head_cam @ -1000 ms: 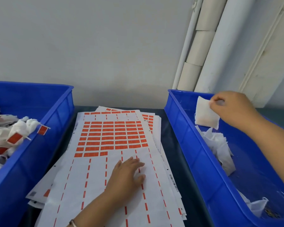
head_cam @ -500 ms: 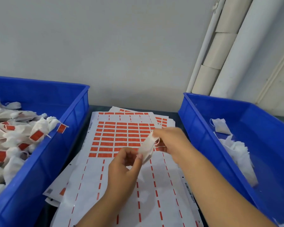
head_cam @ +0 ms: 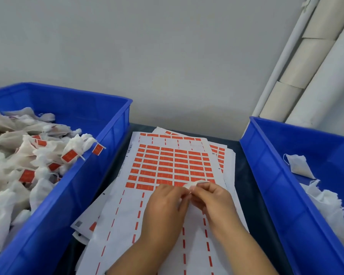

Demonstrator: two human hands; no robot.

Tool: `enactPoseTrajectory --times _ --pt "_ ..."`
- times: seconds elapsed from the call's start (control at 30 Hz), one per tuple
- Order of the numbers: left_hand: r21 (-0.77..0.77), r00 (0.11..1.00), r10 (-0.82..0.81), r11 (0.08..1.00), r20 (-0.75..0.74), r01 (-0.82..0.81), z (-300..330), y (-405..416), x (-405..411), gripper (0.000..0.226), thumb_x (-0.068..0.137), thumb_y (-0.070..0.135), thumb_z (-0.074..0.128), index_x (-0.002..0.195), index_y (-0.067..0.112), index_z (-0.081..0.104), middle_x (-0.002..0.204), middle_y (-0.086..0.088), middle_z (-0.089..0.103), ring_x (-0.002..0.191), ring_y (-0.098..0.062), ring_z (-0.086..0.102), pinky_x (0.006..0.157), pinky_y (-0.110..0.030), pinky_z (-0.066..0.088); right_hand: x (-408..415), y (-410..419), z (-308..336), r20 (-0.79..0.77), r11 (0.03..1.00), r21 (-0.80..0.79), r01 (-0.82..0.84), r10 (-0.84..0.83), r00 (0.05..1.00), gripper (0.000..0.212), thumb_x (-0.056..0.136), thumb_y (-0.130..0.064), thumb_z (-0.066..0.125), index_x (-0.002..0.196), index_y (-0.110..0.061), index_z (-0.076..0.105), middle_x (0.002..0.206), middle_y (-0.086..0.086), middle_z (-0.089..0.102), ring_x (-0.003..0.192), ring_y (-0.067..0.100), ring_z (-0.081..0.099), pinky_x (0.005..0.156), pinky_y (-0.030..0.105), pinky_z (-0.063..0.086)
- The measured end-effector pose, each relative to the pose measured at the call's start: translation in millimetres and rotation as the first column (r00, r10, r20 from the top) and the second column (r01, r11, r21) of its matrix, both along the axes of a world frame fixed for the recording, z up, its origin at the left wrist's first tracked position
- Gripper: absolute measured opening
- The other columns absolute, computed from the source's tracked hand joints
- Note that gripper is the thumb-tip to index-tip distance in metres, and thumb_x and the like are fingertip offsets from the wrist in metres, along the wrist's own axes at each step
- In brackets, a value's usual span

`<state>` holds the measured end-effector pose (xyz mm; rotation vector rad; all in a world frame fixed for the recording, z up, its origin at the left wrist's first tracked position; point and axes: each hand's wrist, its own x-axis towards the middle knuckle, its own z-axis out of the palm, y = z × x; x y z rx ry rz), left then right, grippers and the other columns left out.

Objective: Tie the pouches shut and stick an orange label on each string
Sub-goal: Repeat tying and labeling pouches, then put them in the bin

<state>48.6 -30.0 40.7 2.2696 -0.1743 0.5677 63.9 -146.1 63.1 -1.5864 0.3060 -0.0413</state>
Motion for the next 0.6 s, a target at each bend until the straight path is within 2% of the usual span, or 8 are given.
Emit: enactPoseTrajectory --times 0.1,0.2,0.27,0.37,0.43,0.47,0.53,0.6 --pt "0.051 1.0 -0.017 0.999 0.023 0.016 -1 2 1 0.026 0.084 0.037 0.062 0.108 0.03 0.069 0.108 0.014 0.065 0.085 0.004 0.038 0.07 0.003 0.018 0 -1 -16 0.035 0.997 0.022 0.077 -0.077 0.996 0.004 0.083 -0.013 0.071 0.082 -0.017 0.07 0.078 -0.01 0.074 0.075 0.015 0.072 0.066 0.024 0.058" --pt "0.132 0.998 -0.009 0.991 -0.066 0.017 -6 2 5 0.03 0.089 0.044 0.053 0.116 0.034 0.064 0.115 0.018 0.06 0.088 0.004 0.033 0.067 0.004 0.014 -3 -5 -25 0.051 0.989 0.016 0.147 -0.148 0.988 0.004 0.083 -0.016 0.072 0.084 -0.018 0.069 0.082 -0.006 0.074 0.076 0.018 0.072 0.072 0.03 0.059" --pt "0.188 0.991 0.0 0.982 -0.134 0.025 -8 2 8 0.031 0.091 0.045 0.049 0.117 0.034 0.062 0.115 0.018 0.058 0.087 0.002 0.033 0.066 0.002 0.014 -3 -7 -28 0.075 0.986 -0.027 0.166 -0.163 0.984 0.01 0.082 -0.018 0.074 0.086 -0.02 0.065 0.085 -0.005 0.074 0.075 0.016 0.072 0.069 0.029 0.059" --pt "0.202 0.978 -0.015 0.978 -0.207 0.058 -9 -1 12 0.027 0.093 0.042 0.048 0.116 0.033 0.06 0.114 0.015 0.056 0.086 0.0 0.037 0.074 -0.002 0.018 -5 -5 -29 0.156 0.976 -0.13 0.175 -0.155 0.976 0.021 0.08 -0.018 0.075 0.086 -0.024 0.057 0.079 -0.013 0.071 0.076 0.01 0.07 0.07 0.026 0.057" --pt "0.164 0.977 -0.022 0.985 -0.213 0.058 -9 -3 12 0.023 0.093 0.042 0.048 0.113 0.035 0.056 0.111 0.019 0.05 0.088 0.0 0.038 0.074 -0.002 0.02 -9 -4 -30 0.274 0.961 -0.205 0.187 -0.127 0.953 0.027 0.081 -0.014 0.074 0.087 -0.029 0.052 0.074 -0.014 0.064 0.071 0.004 0.064 0.065 0.017 0.051" --pt "0.147 0.978 -0.022 0.988 -0.208 0.053 -8 -3 11 0.019 0.093 0.042 0.047 0.11 0.037 0.053 0.108 0.023 0.045 0.089 0.001 0.038 0.071 -0.001 0.021 -10 -5 -31 0.344 0.943 -0.27 0.194 -0.093 0.934 0.028 0.082 -0.014 0.072 0.089 -0.033 0.052 0.078 -0.015 0.059 0.075 0.004 0.059 0.065 0.015 0.05" --pt "0.123 0.978 -0.026 0.991 -0.207 0.053 -4 -2 9 0.01 0.093 0.043 0.045 0.103 0.042 0.046 0.102 0.027 0.036 0.086 0.003 0.039 0.067 0.001 0.022 -13 -7 -29 0.439 0.879 -0.44 0.182 0.033 0.898 0.034 0.081 -0.017 0.071 0.093 -0.044 0.053 0.091 -0.025 0.048 0.09 0.0 0.051 0.076 0.01 0.048" --pt "0.095 0.977 -0.038 0.994 -0.209 0.059 0 -2 6 0.007 0.093 0.044 0.044 0.096 0.045 0.037 0.096 0.028 0.035 0.079 0.006 0.042 0.061 0.002 0.024 -13 -9 -29 0.504 0.788 -0.581 0.201 0.155 0.85 0.037 0.079 -0.021 0.075 0.095 -0.047 0.055 0.105 -0.029 0.04 0.106 -0.002 0.044 0.09 0.012 0.038"
